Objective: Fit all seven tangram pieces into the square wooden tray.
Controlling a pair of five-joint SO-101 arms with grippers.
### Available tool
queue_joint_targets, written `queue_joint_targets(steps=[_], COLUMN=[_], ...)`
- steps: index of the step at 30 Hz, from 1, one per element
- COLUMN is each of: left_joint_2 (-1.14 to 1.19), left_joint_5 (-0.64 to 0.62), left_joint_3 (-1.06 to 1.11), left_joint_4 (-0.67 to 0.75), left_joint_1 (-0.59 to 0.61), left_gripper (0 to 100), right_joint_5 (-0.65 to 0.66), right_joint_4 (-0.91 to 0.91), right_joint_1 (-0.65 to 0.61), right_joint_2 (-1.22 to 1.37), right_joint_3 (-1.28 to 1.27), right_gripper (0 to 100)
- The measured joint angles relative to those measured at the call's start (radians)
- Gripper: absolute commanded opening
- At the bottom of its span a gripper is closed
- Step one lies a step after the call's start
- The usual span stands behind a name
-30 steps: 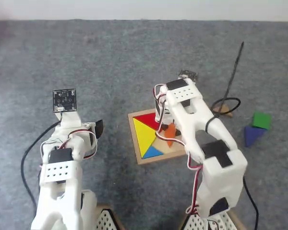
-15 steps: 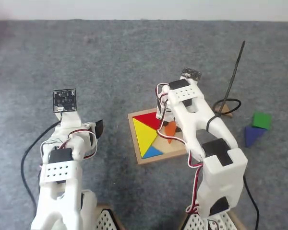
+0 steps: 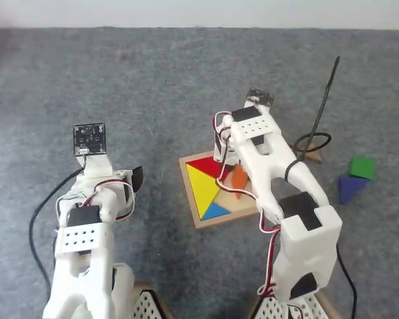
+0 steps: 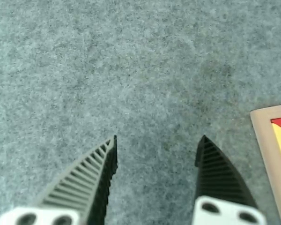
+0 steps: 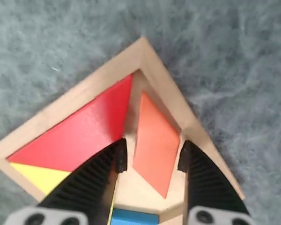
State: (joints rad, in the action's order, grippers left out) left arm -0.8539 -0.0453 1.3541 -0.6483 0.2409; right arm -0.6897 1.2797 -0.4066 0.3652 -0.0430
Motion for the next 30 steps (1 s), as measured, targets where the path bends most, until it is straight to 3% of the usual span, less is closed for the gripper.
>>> queue_joint_targets(steps=[19, 30], left_joint_2=[0.000, 0.000], left_joint_5=[0.000, 0.000], left_joint_3=[0.000, 0.000], left_joint_4=[0.000, 0.000], left_joint_1=[0.000, 0.000], left_gripper=[27, 27], right_joint_5=[0.037, 0.101], right_joint_4=[0.034, -0.043], right_joint_1=[-0.097, -0.052], right_joint_2=[-0.021, 0.051], right_joint_3=[0.037, 0.071], right_gripper=[19.1, 19.1])
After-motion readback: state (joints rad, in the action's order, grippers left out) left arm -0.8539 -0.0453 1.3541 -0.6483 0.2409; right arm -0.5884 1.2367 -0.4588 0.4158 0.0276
